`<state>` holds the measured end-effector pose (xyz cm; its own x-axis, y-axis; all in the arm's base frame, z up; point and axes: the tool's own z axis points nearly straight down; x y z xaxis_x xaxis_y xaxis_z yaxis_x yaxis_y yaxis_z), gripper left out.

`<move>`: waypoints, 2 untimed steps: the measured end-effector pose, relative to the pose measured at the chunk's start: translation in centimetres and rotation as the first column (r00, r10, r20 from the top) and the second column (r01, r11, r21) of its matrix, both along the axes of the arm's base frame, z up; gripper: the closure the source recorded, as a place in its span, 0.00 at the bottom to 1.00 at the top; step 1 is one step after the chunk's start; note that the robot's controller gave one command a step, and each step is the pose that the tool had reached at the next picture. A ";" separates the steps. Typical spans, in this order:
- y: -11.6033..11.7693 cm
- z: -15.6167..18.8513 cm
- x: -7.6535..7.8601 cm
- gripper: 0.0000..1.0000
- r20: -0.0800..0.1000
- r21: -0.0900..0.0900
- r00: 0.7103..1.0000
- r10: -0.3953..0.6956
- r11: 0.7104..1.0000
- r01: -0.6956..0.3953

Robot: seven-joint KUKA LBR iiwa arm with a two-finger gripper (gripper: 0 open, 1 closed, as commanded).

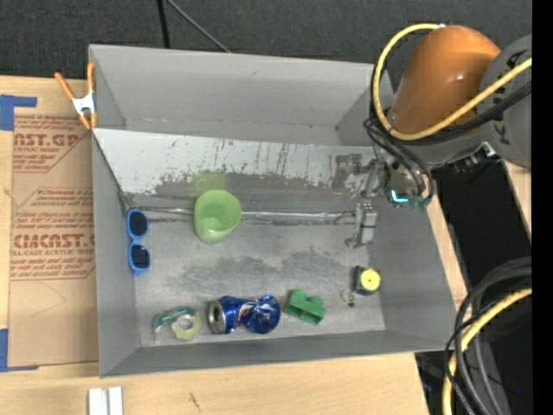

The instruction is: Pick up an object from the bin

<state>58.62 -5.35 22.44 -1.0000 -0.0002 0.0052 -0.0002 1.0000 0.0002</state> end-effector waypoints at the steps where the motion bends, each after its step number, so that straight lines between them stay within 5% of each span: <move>1: 7.0 -15.7 -7.3 0.00 -0.003 0.001 0.972 0.236 0.972 -0.236; 2: 2.7 -12.4 -9.6 0.00 0.005 -0.001 0.986 0.169 0.986 -0.169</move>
Offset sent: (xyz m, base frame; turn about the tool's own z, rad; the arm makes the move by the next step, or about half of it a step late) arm -0.0701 0.0682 -0.1544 -0.2357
